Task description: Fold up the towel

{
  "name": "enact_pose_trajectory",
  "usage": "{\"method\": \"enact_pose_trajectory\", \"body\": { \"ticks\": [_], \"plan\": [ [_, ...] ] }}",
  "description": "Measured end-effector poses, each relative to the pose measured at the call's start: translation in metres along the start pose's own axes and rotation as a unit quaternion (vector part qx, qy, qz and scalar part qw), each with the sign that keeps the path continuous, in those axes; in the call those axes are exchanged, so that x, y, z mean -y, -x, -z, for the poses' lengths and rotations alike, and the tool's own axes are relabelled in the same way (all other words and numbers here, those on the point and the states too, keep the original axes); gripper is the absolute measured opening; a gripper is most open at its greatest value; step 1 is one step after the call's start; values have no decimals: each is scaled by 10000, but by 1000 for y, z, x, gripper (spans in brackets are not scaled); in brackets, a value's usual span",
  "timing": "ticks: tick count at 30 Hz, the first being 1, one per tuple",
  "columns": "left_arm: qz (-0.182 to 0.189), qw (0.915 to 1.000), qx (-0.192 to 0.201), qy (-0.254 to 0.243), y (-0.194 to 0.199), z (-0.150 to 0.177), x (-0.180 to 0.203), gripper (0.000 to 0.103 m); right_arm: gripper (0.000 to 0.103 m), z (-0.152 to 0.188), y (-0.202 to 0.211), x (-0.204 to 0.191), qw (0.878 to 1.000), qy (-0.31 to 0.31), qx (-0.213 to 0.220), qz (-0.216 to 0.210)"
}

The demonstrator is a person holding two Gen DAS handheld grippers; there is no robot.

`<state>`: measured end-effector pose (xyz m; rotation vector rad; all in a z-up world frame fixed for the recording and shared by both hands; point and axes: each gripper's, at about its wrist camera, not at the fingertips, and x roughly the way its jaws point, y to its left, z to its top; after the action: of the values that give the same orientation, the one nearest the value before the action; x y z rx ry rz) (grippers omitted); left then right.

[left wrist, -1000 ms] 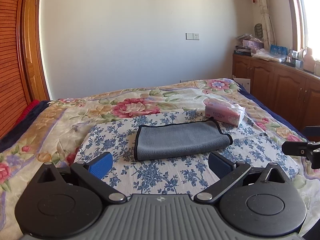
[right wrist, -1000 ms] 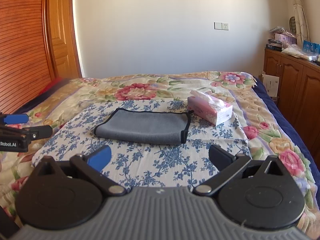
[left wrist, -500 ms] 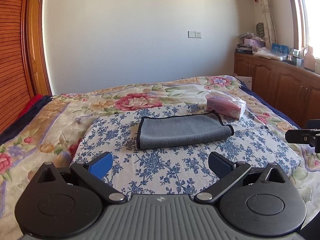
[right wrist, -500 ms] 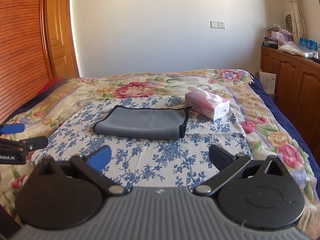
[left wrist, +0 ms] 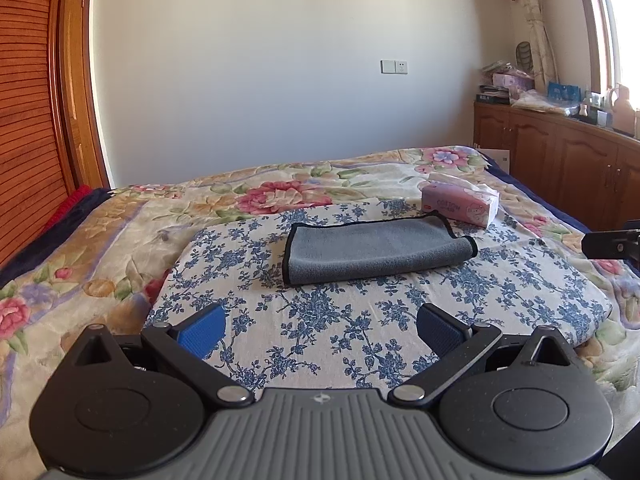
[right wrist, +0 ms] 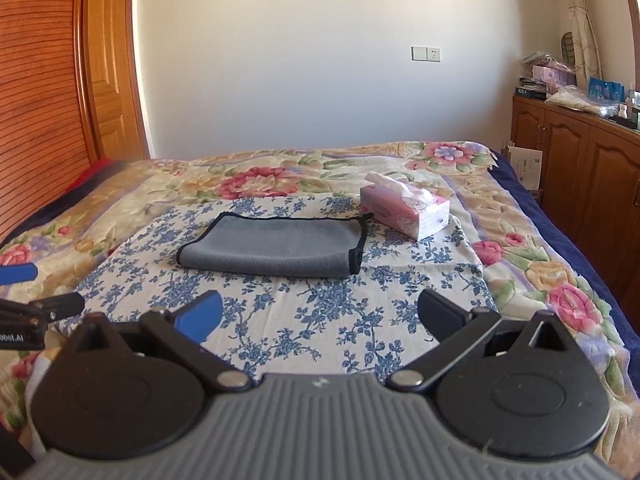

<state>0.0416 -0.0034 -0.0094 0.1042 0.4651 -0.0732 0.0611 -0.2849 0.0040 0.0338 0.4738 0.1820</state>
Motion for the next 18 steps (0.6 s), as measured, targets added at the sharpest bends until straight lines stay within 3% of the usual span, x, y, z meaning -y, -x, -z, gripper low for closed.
{"method": "enact_pose_trajectory", "body": {
  "ticks": [18],
  "plan": [
    [4, 9990, 428, 128, 2, -1, 0, 103, 103, 0, 3, -5, 9992, 154, 364, 85]
  ]
}}
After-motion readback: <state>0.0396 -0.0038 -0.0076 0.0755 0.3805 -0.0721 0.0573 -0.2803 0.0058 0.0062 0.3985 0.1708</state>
